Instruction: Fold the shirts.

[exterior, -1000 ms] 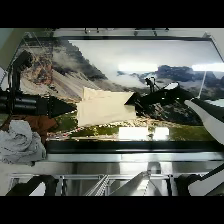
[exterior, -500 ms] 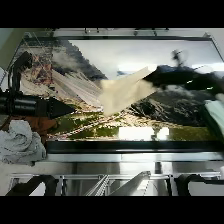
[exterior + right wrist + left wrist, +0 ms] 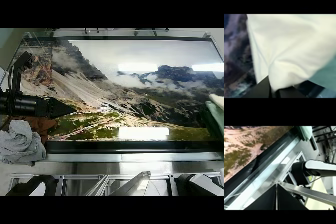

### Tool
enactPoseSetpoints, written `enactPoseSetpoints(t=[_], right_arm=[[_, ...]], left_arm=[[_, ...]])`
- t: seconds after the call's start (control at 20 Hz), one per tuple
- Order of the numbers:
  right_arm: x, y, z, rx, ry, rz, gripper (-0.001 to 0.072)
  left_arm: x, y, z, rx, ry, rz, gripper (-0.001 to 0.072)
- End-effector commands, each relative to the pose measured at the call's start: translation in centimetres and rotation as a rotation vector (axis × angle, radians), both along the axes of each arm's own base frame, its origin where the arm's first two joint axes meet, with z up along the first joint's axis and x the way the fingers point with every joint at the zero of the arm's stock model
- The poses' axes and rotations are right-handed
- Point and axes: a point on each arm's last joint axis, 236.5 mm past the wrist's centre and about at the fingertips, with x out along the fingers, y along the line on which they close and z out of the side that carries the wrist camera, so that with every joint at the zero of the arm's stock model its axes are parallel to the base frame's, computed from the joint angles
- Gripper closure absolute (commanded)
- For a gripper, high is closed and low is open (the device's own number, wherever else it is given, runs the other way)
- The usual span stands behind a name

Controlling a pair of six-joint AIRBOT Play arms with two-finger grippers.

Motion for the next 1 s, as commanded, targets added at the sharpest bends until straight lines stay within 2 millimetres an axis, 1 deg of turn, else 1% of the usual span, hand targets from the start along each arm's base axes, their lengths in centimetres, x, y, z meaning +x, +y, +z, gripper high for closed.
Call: enactPoseSetpoints(t=[0.0, 0.1, 0.15, 0.2, 0.3, 0.35, 0.4, 0.45, 0.6, 0.65, 0.75, 0.8, 0.85, 0.9, 0.95], right_arm=[[-8.4, -1.2, -6.8, 0.135, 0.215, -0.134, 0.0692], [-9.2, 0.1, -9.7, 0.211, 0.268, -0.104, 0.0691], [-9.3, 0.5, -10.4, 0.235, 0.277, -0.088, 0.0691], [-9.4, 0.9, -10.8, 0.255, 0.284, -0.082, 0.0691], [-9.5, 1.4, -10.7, 0.275, 0.290, -0.074, 0.0687], [-9.6, 1.9, -10.6, 0.298, 0.297, -0.065, 0.0503], [-9.8, 2.5, -10.5, 0.321, 0.304, -0.059, 0.0171], [-9.9, 3.0, -10.2, 0.340, 0.308, -0.051, 0.0000], [-9.1, 4.9, -9.1, 0.431, 0.278, -0.063, 0.0003], [-8.4, 6.2, -8.3, 0.493, 0.249, -0.045, 0.0003], [-6.9, 9.5, -6.3, 0.618, 0.202, 0.026, 0.0003], [-6.1, 10.7, -5.5, 0.621, 0.190, 0.061, 0.0004], [-5.2, 11.9, -4.8, 0.593, 0.178, 0.107, 0.0004], [-3.7, 13.5, -3.9, 0.558, 0.152, 0.173, 0.0004], [-1.6, 15.5, -2.6, 0.514, 0.094, 0.284, 0.0005]], left_arm=[[0.2, 0.0, 0.0, 0.000, -0.002, 0.007, 0.0689], [0.2, 0.0, 0.0, 0.000, -0.003, 0.009, 0.0691], [0.2, 0.0, 0.0, 0.000, -0.003, 0.009, 0.0691], [0.2, 0.0, 0.0, 0.000, -0.003, 0.009, 0.0692], [0.2, 0.0, 0.0, 0.000, -0.003, 0.008, 0.0692], [0.2, 0.0, 0.0, -0.001, -0.003, 0.008, 0.0692], [0.2, 0.0, 0.0, -0.001, -0.003, 0.008, 0.0692], [0.2, 0.0, 0.0, -0.001, -0.003, 0.008, 0.0692], [0.2, 0.0, 0.0, -0.001, -0.004, 0.009, 0.0692], [0.4, 0.0, 0.0, -0.001, -0.006, 0.014, 0.0692], [0.9, 0.1, 0.1, -0.002, -0.018, 0.035, 0.0692], [1.2, 0.1, 0.1, -0.003, -0.024, 0.046, 0.0692], [1.3, 0.1, 0.1, -0.003, -0.026, 0.050, 0.0693], [1.3, 0.1, 0.1, -0.003, -0.027, 0.050, 0.0692], [1.4, 0.0, 0.2, -0.005, -0.028, 0.052, 0.0690]])
